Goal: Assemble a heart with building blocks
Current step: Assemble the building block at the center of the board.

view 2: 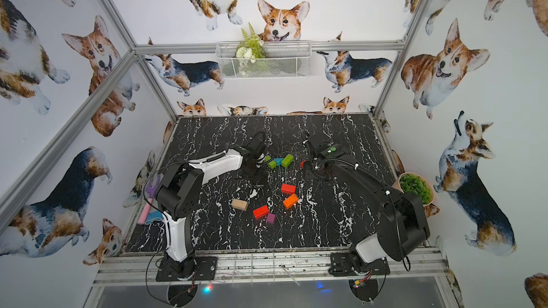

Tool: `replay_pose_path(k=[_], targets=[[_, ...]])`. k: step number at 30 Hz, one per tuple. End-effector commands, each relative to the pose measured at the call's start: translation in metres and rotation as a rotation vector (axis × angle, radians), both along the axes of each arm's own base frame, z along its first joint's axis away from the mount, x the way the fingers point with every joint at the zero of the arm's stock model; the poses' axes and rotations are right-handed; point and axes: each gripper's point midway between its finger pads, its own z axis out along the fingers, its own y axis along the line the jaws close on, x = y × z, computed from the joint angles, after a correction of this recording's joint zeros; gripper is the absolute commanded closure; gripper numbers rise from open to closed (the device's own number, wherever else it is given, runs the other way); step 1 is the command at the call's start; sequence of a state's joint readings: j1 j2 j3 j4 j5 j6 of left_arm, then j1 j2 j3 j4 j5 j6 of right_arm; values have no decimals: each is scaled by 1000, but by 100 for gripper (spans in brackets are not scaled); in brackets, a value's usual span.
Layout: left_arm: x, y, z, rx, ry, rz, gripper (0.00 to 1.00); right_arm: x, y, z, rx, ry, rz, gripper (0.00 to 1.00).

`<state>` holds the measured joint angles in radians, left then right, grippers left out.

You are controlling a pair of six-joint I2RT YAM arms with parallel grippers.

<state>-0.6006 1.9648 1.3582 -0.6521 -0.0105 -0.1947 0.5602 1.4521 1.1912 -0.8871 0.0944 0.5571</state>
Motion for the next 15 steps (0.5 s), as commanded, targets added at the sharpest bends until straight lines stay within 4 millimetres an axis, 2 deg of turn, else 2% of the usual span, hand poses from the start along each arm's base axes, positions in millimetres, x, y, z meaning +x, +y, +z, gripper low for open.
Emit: replay_pose_path(k=[1, 3, 5, 8, 10, 12, 15], targets=[[-7, 13, 22, 3, -29, 76, 54, -2, -4, 6, -2, -8, -18, 31], [-16, 17, 32, -19, -32, 113, 48, -3, -4, 7, 2, -10, -16, 30], [-27, 21, 38, -47, -18, 169, 47, -4, -5, 8, 3, -14, -14, 30], [-45, 20, 36, -127, 32, 275, 56, -4, -4, 8, 5, -15, -11, 30], [-55, 13, 31, -216, 69, 336, 57, -4, -4, 6, 6, -11, -10, 31], [-57, 13, 25, -245, 79, 406, 65, -4, -3, 6, 10, -10, -10, 31], [-55, 15, 15, -250, 84, 484, 87, -4, -2, 6, 17, -8, -9, 31]])
